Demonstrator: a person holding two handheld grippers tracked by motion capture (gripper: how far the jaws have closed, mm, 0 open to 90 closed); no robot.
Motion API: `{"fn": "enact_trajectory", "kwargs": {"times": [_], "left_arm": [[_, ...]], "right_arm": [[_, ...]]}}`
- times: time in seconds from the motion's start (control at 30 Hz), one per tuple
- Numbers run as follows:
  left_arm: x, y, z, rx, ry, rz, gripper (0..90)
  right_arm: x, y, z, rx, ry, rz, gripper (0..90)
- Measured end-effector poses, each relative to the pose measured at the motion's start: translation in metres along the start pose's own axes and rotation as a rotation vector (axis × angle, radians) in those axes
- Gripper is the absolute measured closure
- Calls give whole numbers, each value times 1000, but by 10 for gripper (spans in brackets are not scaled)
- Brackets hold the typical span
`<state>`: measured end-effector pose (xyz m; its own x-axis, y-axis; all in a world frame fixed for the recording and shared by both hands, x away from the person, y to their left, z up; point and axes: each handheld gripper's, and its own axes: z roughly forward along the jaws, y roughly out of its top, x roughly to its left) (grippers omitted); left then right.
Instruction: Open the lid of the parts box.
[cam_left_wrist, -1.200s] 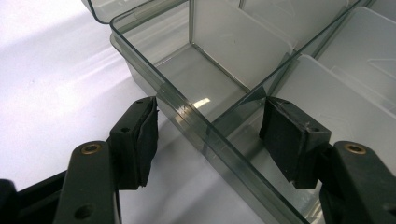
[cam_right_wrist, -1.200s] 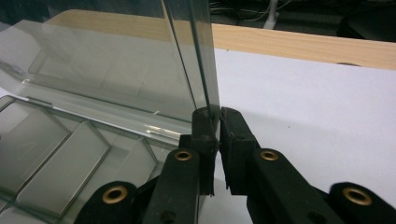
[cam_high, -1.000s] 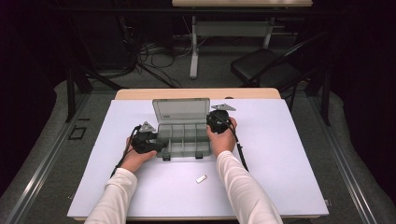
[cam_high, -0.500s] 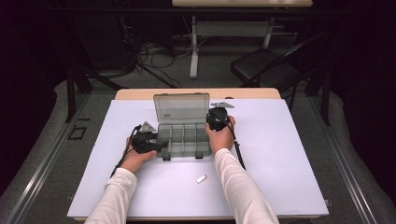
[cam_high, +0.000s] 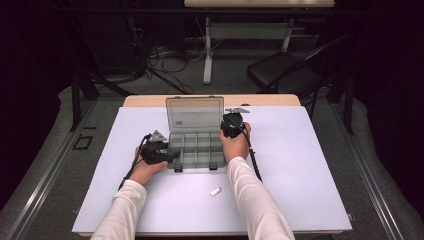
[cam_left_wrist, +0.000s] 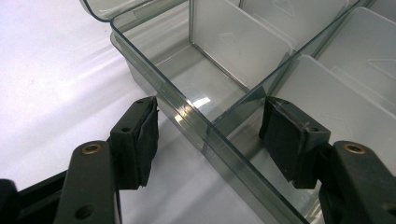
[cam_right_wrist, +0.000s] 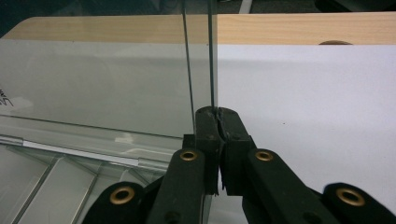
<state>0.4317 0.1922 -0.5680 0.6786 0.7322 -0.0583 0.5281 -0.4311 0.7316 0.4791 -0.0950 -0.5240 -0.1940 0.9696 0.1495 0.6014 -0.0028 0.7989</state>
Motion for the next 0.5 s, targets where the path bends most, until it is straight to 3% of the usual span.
{"fn": "enact_trajectory", "kwargs": {"times": [0.5], "left_arm": [[1, 0, 0, -1, -9, 0, 372]], "right_arm": [[-2, 4, 5, 31, 2, 17, 883]]}}
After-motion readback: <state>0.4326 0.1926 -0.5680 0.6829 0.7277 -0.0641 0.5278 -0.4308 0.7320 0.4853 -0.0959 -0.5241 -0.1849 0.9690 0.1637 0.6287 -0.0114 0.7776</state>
